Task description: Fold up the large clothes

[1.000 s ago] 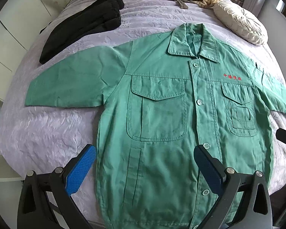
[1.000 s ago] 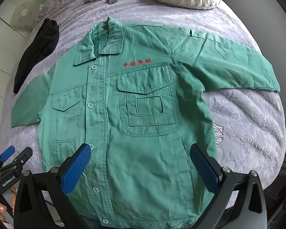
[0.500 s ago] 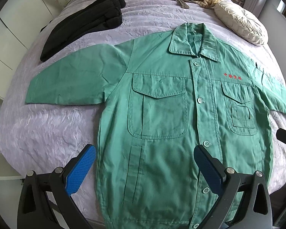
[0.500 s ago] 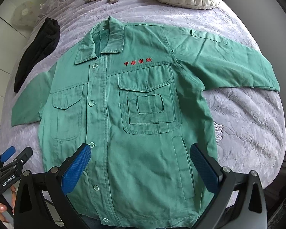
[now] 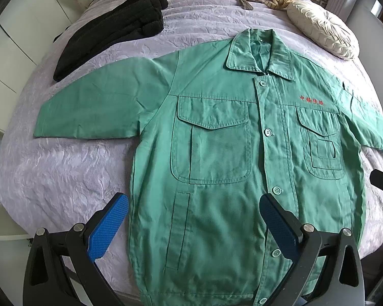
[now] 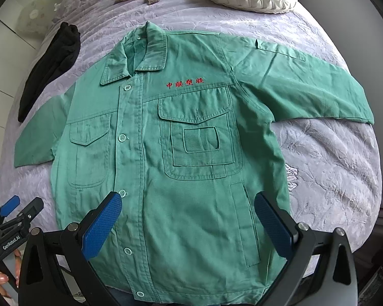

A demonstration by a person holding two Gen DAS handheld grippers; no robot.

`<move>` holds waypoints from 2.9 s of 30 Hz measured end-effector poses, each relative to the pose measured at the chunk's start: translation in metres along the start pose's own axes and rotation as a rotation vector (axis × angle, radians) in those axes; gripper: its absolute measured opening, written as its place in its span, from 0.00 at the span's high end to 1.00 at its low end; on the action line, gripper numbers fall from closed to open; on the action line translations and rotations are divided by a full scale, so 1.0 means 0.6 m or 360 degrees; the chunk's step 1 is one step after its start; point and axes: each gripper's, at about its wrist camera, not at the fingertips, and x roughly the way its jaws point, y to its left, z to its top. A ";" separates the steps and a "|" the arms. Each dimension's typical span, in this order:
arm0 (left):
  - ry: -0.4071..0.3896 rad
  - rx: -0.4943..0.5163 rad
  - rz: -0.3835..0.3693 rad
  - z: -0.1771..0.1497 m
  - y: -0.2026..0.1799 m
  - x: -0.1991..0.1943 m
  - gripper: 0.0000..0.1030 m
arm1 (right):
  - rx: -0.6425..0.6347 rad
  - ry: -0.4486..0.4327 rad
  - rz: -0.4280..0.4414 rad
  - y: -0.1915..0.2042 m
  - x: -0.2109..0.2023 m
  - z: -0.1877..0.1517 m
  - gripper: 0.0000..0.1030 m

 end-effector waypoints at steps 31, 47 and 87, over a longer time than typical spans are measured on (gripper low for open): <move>0.0011 0.0003 0.0003 0.004 0.004 0.008 0.00 | 0.0000 0.0011 -0.0009 -0.003 0.005 0.004 0.00; 0.0012 0.0003 0.0003 0.003 0.006 0.013 0.00 | 0.0000 0.0010 -0.0016 -0.001 0.004 0.005 0.00; -0.0292 -0.1062 0.0104 0.123 0.631 0.305 0.00 | -0.0421 0.0205 0.0227 0.284 0.169 -0.045 0.00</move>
